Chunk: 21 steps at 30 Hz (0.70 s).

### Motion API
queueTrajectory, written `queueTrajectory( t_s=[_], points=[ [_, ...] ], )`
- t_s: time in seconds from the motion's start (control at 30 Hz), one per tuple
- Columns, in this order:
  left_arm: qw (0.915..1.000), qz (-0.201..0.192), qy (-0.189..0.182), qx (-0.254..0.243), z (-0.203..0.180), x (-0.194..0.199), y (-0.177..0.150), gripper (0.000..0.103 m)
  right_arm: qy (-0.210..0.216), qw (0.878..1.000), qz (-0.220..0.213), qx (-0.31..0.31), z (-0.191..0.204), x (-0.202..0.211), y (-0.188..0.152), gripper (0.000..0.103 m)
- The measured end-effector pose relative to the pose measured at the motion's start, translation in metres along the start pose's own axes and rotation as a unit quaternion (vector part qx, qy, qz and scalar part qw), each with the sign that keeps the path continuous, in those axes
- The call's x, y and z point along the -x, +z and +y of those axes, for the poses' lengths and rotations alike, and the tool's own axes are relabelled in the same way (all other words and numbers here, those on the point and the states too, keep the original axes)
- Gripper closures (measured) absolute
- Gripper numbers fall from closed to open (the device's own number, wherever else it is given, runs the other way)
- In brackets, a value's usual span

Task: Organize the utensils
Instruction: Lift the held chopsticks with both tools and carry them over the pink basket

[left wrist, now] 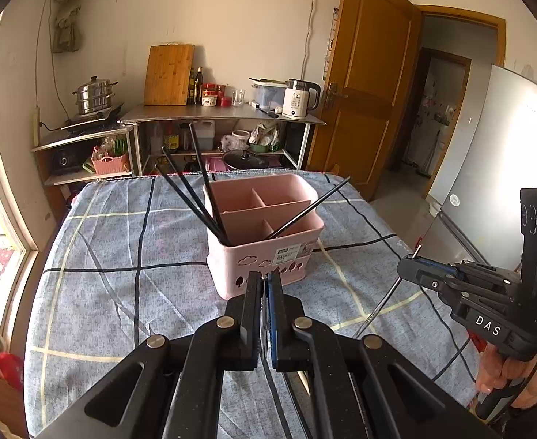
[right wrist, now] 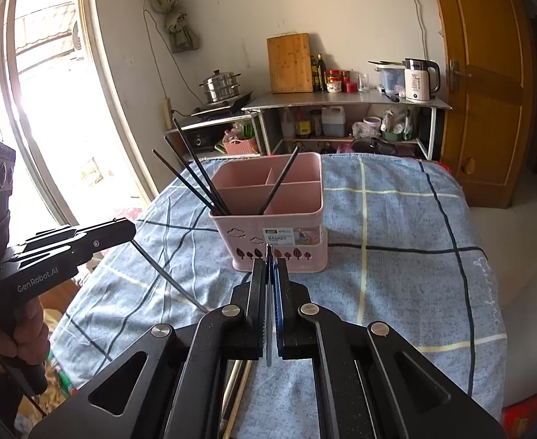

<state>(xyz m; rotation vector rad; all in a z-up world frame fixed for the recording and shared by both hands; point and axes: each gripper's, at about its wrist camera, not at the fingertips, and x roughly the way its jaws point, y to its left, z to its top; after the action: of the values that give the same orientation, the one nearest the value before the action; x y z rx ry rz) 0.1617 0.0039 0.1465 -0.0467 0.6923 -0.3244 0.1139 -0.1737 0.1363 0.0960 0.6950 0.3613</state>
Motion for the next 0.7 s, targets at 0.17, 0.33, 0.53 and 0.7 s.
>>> queueTrajectory(
  t_s=[0.17, 0.33, 0.53, 0.7],
  points=[
    [1.0000, -0.001, -0.006, 0.003, -0.002, 0.003, 0.005, 0.100, 0.000, 1.000, -0.007, 0.003, 0.002, 0.006, 0.005, 0.099],
    [0.9999, -0.005, -0.013, 0.003, -0.001, 0.005, 0.015, 0.100, 0.003, 1.000, -0.014, 0.006, 0.005, 0.007, 0.013, 0.099],
    [0.9997, -0.020, -0.011, 0.006, 0.006, 0.008, 0.042, 0.100, 0.008, 1.000, -0.027, 0.009, 0.011, 0.004, 0.029, 0.099],
    [0.9991, -0.039, -0.008, 0.013, 0.012, 0.010, 0.068, 0.100, 0.014, 0.999, -0.043, 0.004, 0.014, 0.000, 0.050, 0.099]
  ],
)
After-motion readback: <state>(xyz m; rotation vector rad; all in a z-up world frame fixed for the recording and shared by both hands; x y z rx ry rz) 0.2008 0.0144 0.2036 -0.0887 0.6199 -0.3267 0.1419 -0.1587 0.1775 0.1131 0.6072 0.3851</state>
